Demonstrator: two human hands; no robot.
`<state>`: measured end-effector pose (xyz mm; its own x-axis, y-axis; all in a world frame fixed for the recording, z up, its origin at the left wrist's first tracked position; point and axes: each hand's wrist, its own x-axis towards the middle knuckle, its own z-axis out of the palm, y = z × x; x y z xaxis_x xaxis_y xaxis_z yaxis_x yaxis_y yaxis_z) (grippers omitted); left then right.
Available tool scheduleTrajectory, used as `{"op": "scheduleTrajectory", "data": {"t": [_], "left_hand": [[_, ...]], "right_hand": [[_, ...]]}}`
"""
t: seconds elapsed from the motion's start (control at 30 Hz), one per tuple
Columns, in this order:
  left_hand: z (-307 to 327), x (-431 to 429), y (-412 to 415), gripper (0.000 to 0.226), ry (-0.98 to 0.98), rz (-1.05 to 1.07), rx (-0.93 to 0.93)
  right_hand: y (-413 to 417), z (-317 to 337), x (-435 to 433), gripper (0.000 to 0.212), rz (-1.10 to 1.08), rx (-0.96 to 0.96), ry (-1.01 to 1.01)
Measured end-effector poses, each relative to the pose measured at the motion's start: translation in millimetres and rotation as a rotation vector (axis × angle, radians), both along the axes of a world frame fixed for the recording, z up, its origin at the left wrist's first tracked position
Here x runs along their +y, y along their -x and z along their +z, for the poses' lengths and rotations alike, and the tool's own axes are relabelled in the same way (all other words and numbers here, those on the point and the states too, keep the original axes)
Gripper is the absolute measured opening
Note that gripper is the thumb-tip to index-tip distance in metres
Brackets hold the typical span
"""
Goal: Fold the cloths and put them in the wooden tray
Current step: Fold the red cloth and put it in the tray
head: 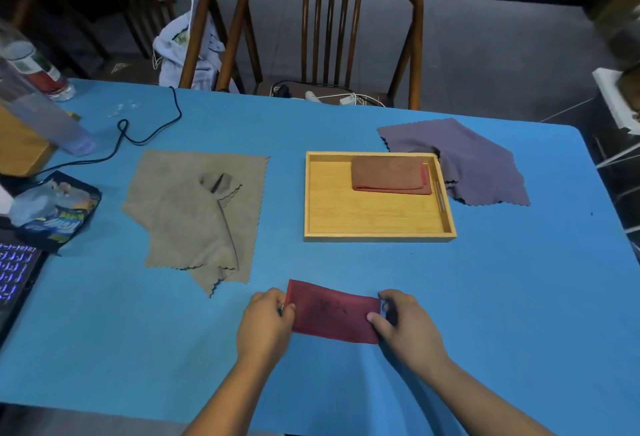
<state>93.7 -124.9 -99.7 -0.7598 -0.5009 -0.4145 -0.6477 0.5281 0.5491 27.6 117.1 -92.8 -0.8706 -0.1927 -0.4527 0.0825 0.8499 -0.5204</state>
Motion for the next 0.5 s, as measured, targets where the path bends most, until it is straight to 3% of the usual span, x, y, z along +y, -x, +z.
{"op": "scheduleTrajectory", "data": {"t": [0.1, 0.23, 0.37, 0.5], "left_hand": [[-3, 0, 0, 0.023, 0.043, -0.028, -0.124], [-5, -11, 3, 0.024, -0.057, -0.041, -0.287], [-2, -5, 13, 0.035, -0.059, -0.017, -0.203], [2, 14, 26, 0.021, -0.054, 0.013, -0.183]], "right_hand": [[5, -5, -9, 0.021, -0.084, -0.068, 0.005], [13, -9, -15, 0.019, -0.192, -0.157, 0.018], [17, -9, -16, 0.022, -0.271, -0.218, 0.071], [12, -9, -15, 0.013, -0.409, -0.24, 0.269]]}}
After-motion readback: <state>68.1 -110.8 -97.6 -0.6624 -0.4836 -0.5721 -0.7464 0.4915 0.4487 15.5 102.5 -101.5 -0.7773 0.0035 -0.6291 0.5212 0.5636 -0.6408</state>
